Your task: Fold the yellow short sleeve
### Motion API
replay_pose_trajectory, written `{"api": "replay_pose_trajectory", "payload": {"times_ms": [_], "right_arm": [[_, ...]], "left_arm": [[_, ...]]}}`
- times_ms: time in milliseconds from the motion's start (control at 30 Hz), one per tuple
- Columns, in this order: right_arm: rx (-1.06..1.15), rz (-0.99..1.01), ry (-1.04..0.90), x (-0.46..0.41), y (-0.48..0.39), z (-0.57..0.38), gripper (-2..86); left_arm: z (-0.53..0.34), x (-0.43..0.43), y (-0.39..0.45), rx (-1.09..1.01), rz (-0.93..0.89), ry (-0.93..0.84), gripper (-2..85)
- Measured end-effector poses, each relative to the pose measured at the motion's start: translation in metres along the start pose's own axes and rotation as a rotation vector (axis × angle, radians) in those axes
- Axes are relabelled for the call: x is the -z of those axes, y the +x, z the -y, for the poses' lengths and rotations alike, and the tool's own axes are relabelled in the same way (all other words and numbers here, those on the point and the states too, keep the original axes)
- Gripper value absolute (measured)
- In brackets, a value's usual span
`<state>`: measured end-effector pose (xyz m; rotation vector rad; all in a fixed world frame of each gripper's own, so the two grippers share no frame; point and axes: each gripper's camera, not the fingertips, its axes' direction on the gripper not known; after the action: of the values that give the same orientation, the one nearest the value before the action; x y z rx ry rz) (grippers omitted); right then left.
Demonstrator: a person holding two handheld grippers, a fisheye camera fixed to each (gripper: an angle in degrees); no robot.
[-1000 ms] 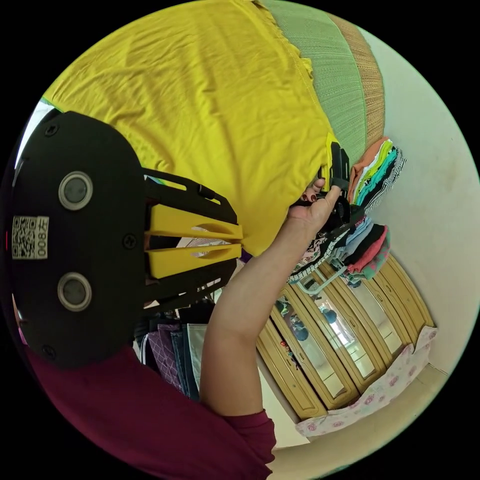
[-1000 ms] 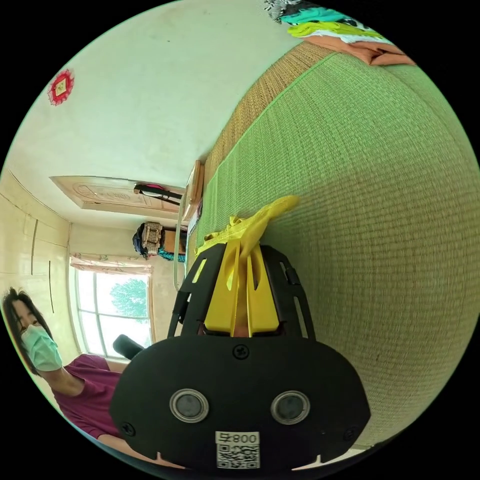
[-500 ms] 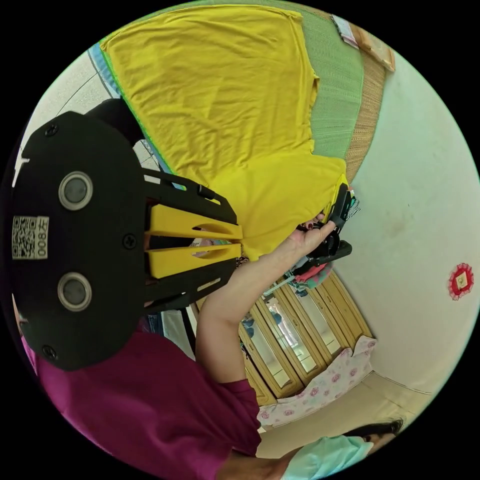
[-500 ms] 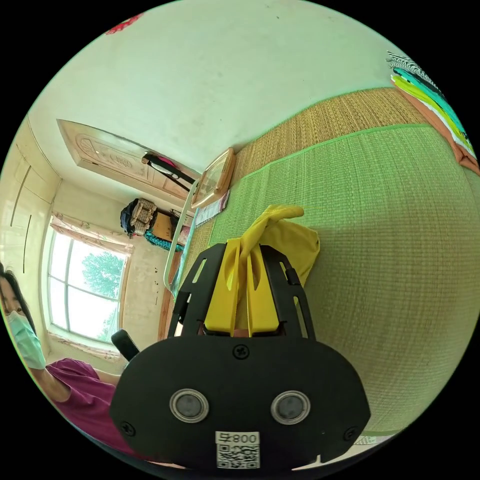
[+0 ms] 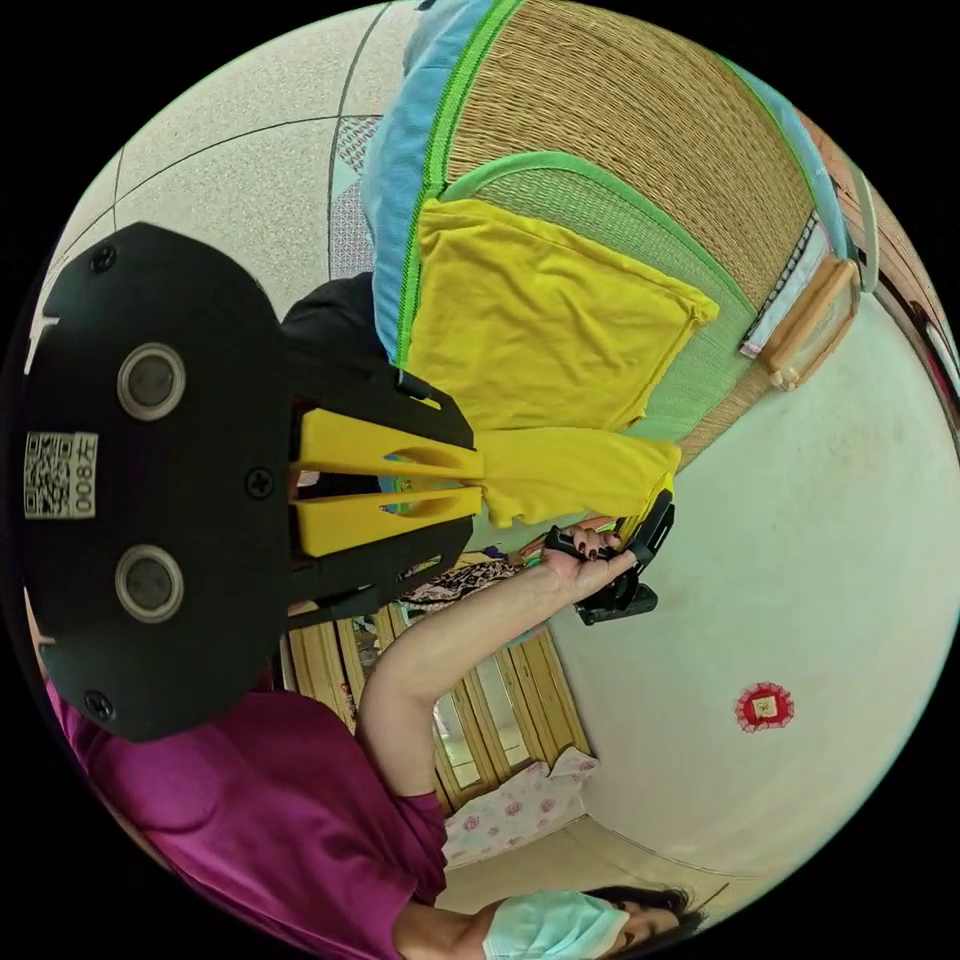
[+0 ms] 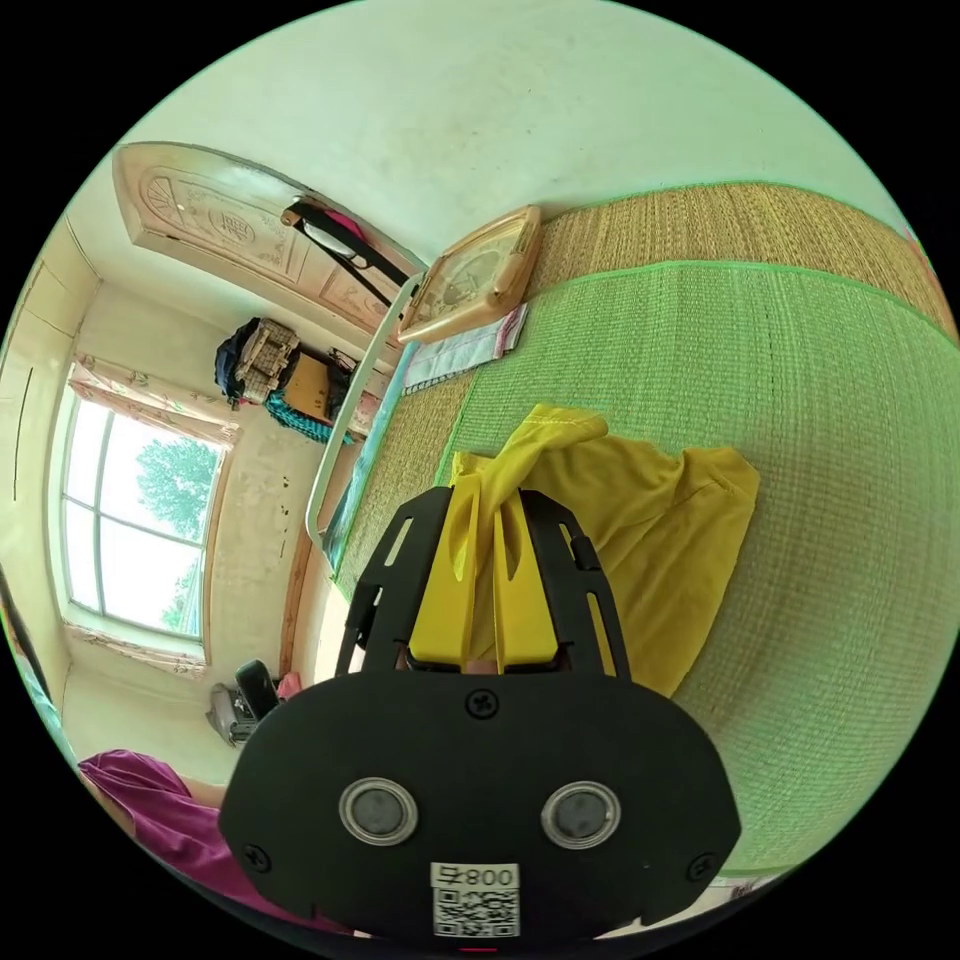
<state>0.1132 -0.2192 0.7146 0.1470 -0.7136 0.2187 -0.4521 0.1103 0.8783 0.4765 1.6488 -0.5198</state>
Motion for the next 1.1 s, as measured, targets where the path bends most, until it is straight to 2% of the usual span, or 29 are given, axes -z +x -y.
{"api": "replay_pose_trajectory", "payload": {"times_ms": [333, 767, 1100], "right_arm": [[0.054, -0.108, -0.108, -0.130, -0.032, 0.026, 0.4], [0.082, -0.176, -0.176, -0.235, -0.035, 0.048, 0.9], [0.235, -0.360, -0.332, -0.325, -0.043, 0.060, 7.0]], "left_arm": [[-0.006, 0.076, -0.058, 0.133, -0.005, 0.079, 1.0], [-0.013, 0.144, -0.104, 0.239, -0.044, 0.136, 1.1], [-0.022, 0.176, -0.126, 0.292, 0.014, 0.128, 1.4]]}}
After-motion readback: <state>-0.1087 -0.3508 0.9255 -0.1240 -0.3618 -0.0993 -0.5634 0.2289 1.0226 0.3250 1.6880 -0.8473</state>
